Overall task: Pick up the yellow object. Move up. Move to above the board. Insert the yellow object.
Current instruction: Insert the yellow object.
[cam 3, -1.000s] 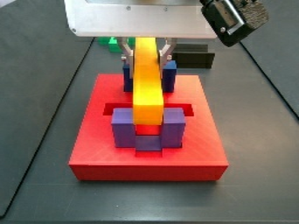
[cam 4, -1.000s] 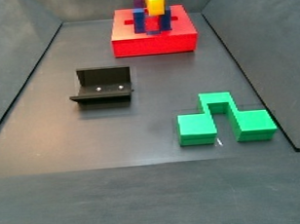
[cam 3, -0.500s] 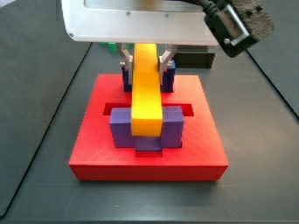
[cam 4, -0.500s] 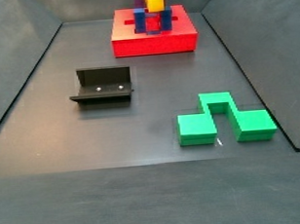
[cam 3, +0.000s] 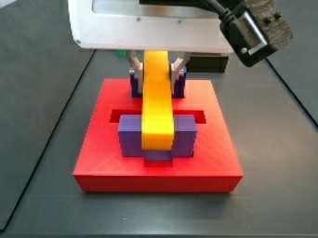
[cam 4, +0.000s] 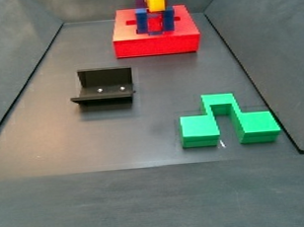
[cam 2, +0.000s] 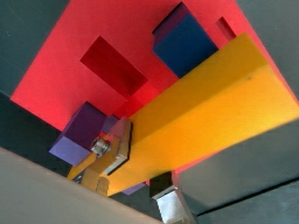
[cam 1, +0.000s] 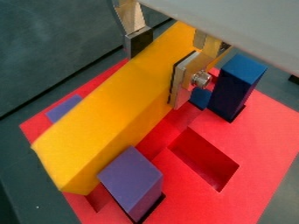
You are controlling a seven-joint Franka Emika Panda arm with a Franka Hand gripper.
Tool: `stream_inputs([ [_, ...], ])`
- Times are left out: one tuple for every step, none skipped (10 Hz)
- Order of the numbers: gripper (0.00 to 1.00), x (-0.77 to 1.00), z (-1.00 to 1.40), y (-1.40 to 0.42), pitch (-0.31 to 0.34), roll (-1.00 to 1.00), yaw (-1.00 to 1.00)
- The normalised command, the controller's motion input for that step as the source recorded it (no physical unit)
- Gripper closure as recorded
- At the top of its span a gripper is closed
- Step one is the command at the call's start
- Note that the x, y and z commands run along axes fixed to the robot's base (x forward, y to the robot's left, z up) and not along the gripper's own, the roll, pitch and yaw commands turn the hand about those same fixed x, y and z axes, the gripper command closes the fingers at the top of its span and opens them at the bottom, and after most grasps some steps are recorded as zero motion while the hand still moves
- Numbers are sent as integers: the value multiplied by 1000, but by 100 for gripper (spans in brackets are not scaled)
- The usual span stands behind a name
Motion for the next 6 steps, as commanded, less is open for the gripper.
stream_inputs([
  [100,117,-209,0,0,-40,-54],
  [100,189,-86,0,49,0,-140],
  [100,137,-26,0,71,0,-149],
  [100,109,-17,0,60,0,-163],
  [100,37,-23,0,26,-7,-146],
  [100,0,-80,0,20,-11,-103],
])
